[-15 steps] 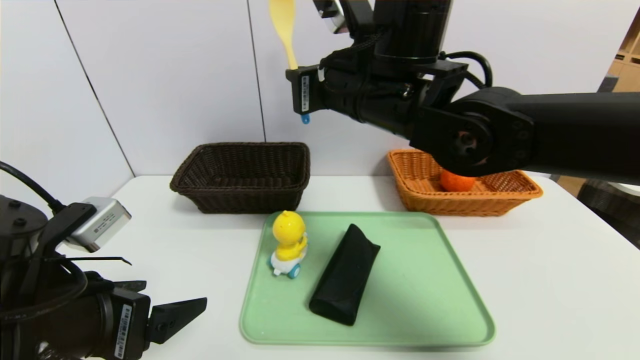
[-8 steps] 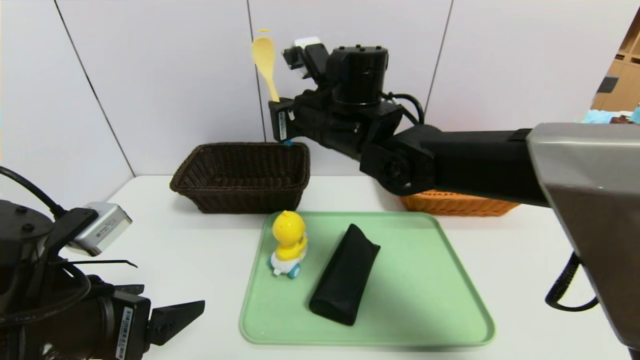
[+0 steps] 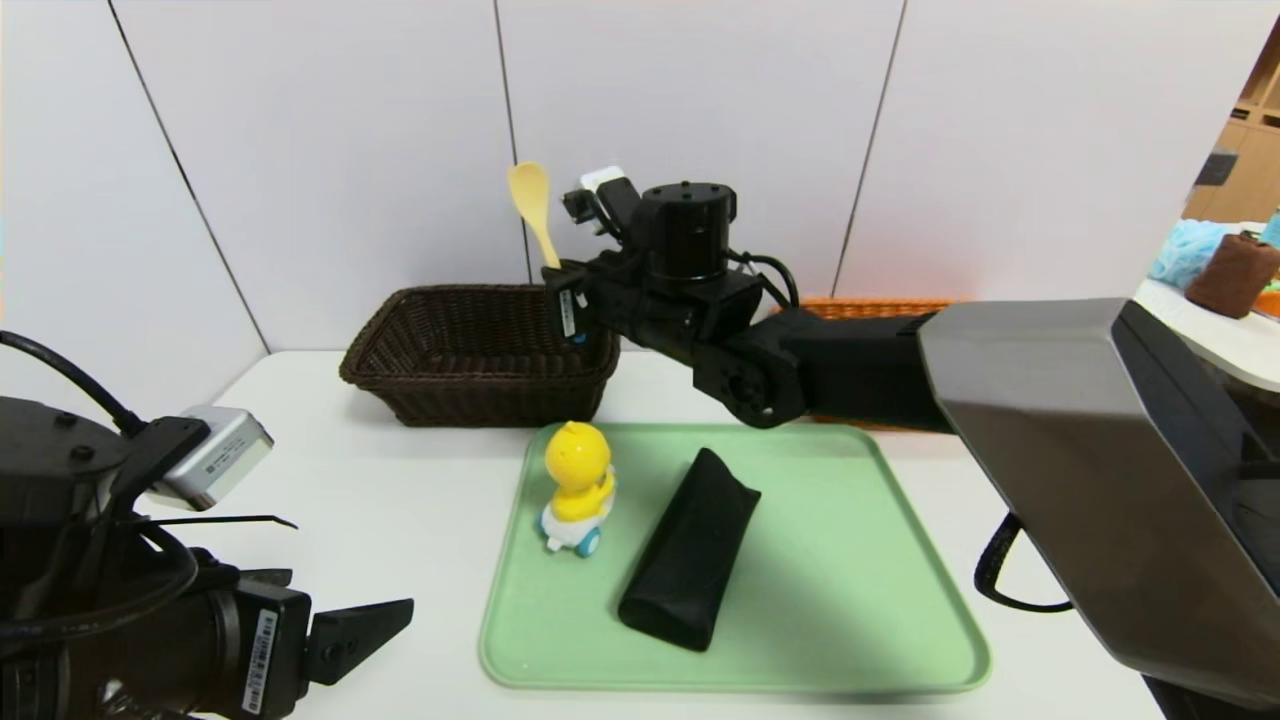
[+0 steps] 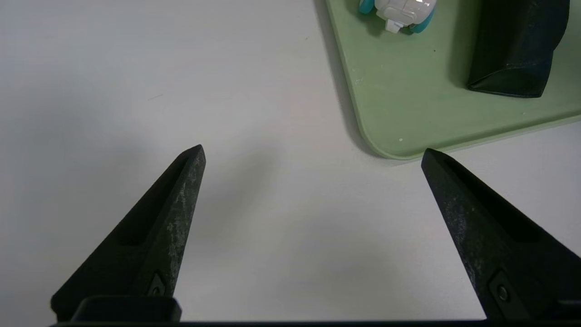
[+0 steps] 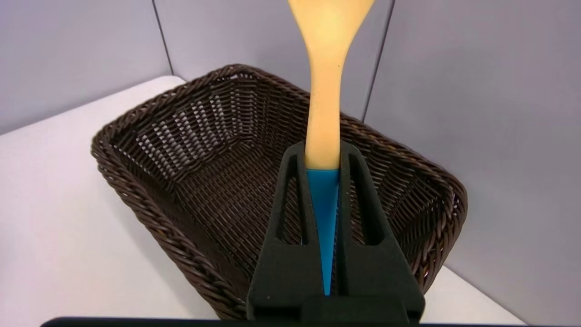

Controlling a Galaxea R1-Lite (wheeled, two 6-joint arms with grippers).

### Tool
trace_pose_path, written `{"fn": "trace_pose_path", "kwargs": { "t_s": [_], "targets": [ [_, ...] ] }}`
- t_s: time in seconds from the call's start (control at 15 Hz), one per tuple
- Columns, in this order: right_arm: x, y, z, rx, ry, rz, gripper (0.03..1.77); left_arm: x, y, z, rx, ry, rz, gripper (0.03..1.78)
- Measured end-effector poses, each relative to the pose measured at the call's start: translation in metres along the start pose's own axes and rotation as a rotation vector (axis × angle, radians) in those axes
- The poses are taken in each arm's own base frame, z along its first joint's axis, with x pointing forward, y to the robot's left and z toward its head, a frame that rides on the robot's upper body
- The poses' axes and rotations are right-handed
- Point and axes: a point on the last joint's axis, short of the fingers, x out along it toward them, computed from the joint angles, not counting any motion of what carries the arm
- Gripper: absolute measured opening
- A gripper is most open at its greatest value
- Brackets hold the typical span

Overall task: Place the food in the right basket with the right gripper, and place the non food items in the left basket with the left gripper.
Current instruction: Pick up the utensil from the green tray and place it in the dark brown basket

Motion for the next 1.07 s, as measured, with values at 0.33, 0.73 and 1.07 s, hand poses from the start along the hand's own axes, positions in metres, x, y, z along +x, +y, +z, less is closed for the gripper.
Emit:
{"fn": "trace_pose_path", "kwargs": {
  "t_s": [0.33, 0.73, 1.07],
  "targets": [
    [0.007, 0.0, -0.017, -0.002, 0.022, 0.009, 0.14, 0.001, 0.0, -0.001, 0.001, 0.005, 0.003, 1.69],
    [0.011, 0.0, -0.028, -0.005, 0.043, 0.009, 0.14, 0.003, 0.001, 0.001, -0.005, 0.007, 0.012, 1.69],
    [0.013, 0.0, -0.033, -0.009, 0.053, 0.01, 0.14, 0.003, 0.001, 0.001, -0.007, 0.006, 0.014, 1.69]
  ]
}}
